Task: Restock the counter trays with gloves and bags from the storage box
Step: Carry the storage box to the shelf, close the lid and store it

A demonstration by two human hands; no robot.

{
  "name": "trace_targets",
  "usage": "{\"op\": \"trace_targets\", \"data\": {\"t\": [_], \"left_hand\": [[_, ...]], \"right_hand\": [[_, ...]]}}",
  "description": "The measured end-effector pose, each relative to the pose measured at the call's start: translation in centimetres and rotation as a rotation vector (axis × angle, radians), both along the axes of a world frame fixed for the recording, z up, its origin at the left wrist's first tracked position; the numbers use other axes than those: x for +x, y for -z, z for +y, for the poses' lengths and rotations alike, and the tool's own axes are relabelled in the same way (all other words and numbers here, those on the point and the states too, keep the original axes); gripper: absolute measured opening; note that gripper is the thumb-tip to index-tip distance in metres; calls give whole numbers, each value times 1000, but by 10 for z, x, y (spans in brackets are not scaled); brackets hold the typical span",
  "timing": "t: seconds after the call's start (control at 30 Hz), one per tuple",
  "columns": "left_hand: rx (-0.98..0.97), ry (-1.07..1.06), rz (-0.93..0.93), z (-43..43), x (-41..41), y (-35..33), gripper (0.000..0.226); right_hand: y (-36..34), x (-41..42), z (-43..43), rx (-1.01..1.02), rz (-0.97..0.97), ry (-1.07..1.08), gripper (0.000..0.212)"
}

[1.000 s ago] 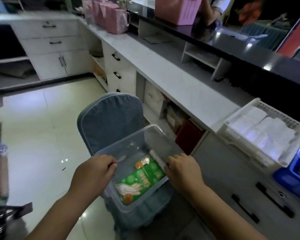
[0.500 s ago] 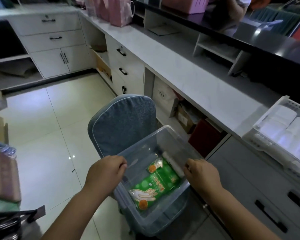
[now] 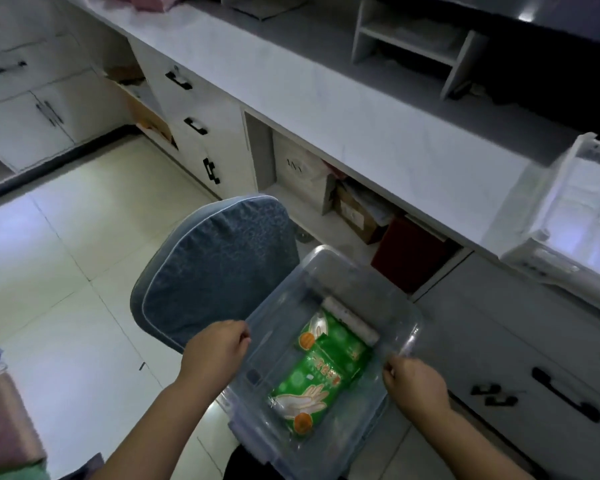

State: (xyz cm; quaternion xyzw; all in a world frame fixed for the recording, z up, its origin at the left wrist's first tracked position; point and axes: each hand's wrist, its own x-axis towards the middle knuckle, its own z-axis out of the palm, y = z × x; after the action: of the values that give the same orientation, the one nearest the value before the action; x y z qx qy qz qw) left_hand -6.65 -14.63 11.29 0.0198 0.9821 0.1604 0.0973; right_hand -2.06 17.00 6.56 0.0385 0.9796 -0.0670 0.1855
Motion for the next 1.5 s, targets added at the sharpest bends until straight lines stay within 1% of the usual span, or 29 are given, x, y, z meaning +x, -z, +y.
{"op": "trace_targets", "data": {"t": [0.1, 0.17, 0.33, 0.43, 0.5, 0.57, 0.63, 0.7, 0.83, 0.93, 1.07, 1.23, 1.37, 1.5], "left_hand": [[-30, 86, -84, 5, -36, 26, 16], [-34, 152, -145, 7, -58, 42, 18], [-90, 370, -257, 8, -102, 78, 22], [-78, 380, -334, 9, -123, 92, 27], [-27, 356, -418, 12, -132, 102, 32], [24, 329, -504, 18, -138, 110, 36], [26, 303, -534, 24, -141, 116, 33], [-2, 279, -526, 29, -144, 119, 26], [-36, 308, -495, 46, -144, 118, 22], [-46, 386, -457, 71, -135, 112, 16], [-79, 539, -466, 118, -106, 102, 12], [-68, 730, -446, 188, -37, 85, 14], [-56, 885, -353, 246, 33, 70, 16], [-61, 963, -283, 306, 112, 56, 19]], "right_hand": [[18, 7, -2, 0, -91, 123, 23], [29, 16, -6, -28, -149, 223, 23], [56, 33, -33, -204, -273, 575, 30], [73, 38, -49, -273, -290, 893, 28], [86, 38, -60, -378, -277, 1083, 28], [98, 35, -68, -511, -259, 1229, 27], [104, 35, -72, -576, -215, 1333, 23], [109, 39, -70, -567, -187, 1368, 19], [100, 55, -56, -565, -87, 1389, 6], [86, 77, -42, -527, -20, 1425, 19], [66, 129, -22, -470, 35, 1550, 17], [45, 224, 4, -436, 125, 1713, 19], [32, 310, 30, -448, 199, 1819, 20], [22, 399, 69, -493, 265, 1863, 23]]}}
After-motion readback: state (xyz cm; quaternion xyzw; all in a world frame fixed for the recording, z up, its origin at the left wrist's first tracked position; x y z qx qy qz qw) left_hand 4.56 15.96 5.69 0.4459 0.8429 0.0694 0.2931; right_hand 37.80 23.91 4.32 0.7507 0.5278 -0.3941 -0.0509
